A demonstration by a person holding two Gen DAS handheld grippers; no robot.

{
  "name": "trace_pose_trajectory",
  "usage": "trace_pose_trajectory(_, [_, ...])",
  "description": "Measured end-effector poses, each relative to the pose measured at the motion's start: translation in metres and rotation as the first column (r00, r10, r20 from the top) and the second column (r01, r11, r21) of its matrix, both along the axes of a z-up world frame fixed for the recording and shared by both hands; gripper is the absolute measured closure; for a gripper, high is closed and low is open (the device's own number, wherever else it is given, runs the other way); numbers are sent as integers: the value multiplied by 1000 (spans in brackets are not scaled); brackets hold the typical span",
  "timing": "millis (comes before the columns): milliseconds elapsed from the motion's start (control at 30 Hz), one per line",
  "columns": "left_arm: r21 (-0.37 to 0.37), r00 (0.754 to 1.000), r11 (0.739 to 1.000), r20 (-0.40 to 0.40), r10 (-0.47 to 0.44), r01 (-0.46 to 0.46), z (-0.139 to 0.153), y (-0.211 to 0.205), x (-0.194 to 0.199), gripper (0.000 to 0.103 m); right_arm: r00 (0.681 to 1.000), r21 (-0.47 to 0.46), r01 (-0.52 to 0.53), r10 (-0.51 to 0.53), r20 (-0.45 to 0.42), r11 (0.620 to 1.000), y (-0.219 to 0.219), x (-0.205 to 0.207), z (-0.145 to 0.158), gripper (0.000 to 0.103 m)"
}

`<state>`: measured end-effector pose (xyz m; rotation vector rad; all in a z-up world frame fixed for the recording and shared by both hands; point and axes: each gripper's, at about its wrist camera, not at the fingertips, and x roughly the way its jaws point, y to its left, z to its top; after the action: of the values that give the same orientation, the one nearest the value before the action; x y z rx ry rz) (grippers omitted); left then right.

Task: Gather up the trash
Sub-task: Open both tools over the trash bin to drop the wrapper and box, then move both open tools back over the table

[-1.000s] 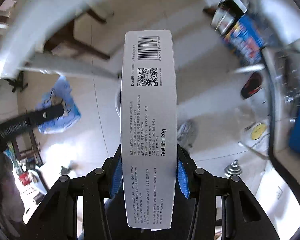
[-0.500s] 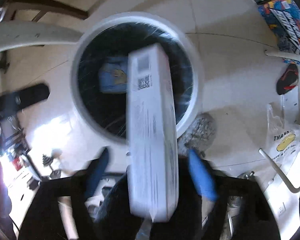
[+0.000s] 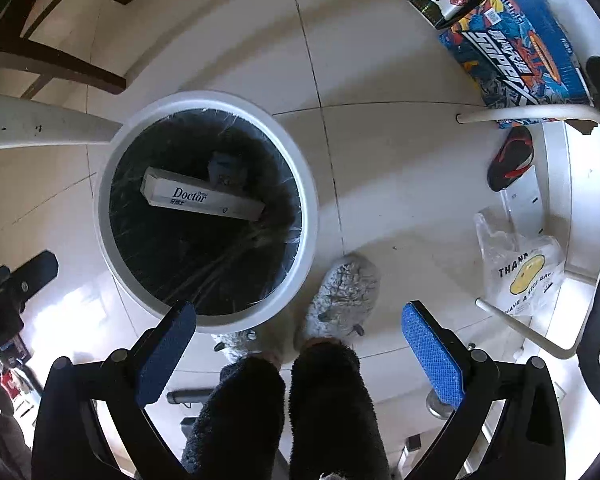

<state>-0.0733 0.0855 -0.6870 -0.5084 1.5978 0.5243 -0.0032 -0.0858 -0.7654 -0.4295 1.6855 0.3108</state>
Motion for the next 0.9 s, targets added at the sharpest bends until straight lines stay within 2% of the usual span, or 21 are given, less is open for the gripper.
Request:
trace_pose_trajectory(233, [-11,999,1000,30,16,-16,47,-11,-8,0,999,25,-17,16,39,1000,3,-5,55,0])
trace_pose_trajectory(433, [-23,998,999,44,37,-36,103,-18,-23,0,996,52,-47,43,82,998,2,-14,115,0])
trace_pose_trajectory(900, [-24,995,999,96,26,-24,265,-26,-68,0,994,117,-67,55,97,991,-2,-58,316,0])
